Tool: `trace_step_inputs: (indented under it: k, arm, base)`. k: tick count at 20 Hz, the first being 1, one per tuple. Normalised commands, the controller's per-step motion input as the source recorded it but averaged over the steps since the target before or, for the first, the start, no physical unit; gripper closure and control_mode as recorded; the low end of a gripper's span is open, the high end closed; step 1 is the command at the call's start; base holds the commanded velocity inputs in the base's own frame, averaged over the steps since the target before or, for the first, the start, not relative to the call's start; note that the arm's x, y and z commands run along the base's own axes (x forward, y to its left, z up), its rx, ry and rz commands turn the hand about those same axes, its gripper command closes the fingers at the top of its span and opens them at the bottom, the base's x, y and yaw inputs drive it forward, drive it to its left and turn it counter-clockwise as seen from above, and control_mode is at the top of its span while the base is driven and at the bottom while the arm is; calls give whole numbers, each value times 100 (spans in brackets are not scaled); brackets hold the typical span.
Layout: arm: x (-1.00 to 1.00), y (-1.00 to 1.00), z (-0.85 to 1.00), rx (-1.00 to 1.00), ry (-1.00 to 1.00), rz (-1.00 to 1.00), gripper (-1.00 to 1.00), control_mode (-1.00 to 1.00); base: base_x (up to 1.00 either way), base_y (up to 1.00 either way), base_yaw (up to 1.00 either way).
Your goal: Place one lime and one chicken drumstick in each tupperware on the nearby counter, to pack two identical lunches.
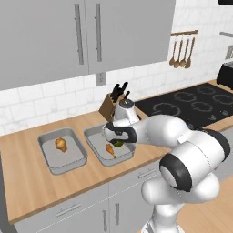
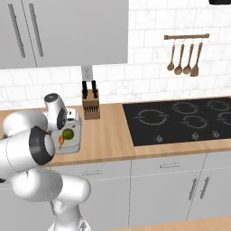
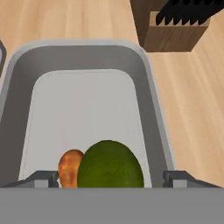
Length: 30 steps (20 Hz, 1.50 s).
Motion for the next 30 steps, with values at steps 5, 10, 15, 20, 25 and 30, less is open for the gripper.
trace_step_inputs:
  k: [5,10,15,20,25,30]
  arm:
    - [-4,2,6,0,-1,0,-100,-100]
    - [-75,-2,58,4,-15,0,-100,-100]
    - [-98,-29,63,10,-7,0,-100,-100]
    - [-96,-46,54,13,0,0,-100,-100]
    - [0,0,0,0,0,0,-100,100]
    - [0,0,0,0,0,0,-100,100]
  base:
    - [0,0,0]
    - [0,0,0]
    - [0,0,0]
    - [0,0,0]
    - [-100,-29,10]
    - [-100,0,50]
